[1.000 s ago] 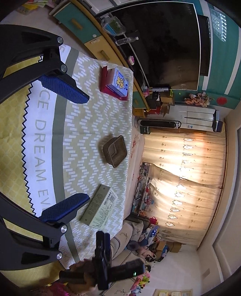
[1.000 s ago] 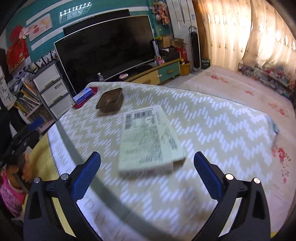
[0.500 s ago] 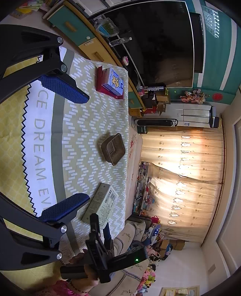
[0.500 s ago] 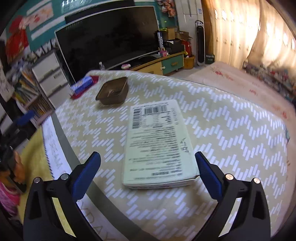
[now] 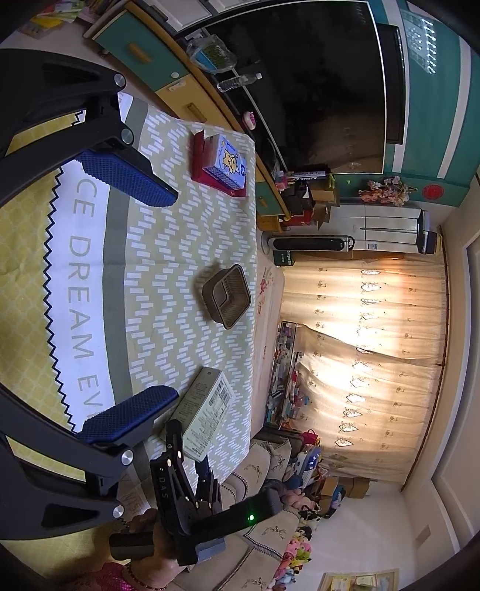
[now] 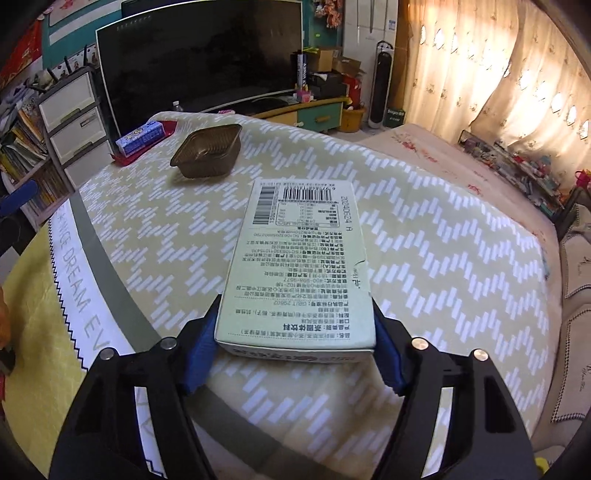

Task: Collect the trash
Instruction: 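Move the right tool to the white-green box and grasp it, then carry the white-green box to the bin and open the right tool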

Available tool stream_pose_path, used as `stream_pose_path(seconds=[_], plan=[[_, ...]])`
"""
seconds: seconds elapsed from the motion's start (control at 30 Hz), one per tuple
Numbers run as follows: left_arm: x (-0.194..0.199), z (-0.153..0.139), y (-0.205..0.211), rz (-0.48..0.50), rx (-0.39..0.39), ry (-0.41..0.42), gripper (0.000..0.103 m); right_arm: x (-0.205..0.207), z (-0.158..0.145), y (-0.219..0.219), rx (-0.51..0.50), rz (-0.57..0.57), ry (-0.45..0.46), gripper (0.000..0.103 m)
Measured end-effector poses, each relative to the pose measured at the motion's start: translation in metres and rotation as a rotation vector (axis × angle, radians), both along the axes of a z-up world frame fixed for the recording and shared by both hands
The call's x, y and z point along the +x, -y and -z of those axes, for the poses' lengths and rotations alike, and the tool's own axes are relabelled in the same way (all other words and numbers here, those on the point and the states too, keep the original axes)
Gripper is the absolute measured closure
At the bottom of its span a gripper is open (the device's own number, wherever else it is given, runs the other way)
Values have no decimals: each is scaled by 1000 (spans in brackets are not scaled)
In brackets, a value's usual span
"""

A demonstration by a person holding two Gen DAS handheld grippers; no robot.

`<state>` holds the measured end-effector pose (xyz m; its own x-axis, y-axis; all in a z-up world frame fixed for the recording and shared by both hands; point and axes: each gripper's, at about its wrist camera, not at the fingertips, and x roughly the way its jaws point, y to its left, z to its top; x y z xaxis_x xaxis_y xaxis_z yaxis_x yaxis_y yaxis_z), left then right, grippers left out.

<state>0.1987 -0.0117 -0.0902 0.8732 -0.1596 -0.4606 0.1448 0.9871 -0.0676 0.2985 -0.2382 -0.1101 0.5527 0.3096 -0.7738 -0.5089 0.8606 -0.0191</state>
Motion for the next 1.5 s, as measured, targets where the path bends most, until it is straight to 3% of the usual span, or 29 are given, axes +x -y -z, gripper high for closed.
stream_pose_path(seconds=[0.23,0.7,1.03,1.2,1.23,1.27,1.33,1.5], plan=[[-1,0,2,5,11,5,7,-41,-18,14,-7,43,56,35],[-8,-3,9,13,42,36,7,-145,-35,89,112,236,101,36],[-9,-4,6,4,30,37,7,-213,-26,210,173,632,146,36],[-9,-3,5,4,29,34,7,-216,-4,253,138,779,99,34],[-8,-3,5,3,30,34,7,-216,-1,259,132,806,102,29],[-8,-3,5,3,30,35,6,-217,2,264,117,849,111,25],[-8,-3,5,4,30,33,6,-222,2,266,131,892,134,24],[-7,-2,5,1,34,28,6,-231,-6,235,192,855,176,24]])
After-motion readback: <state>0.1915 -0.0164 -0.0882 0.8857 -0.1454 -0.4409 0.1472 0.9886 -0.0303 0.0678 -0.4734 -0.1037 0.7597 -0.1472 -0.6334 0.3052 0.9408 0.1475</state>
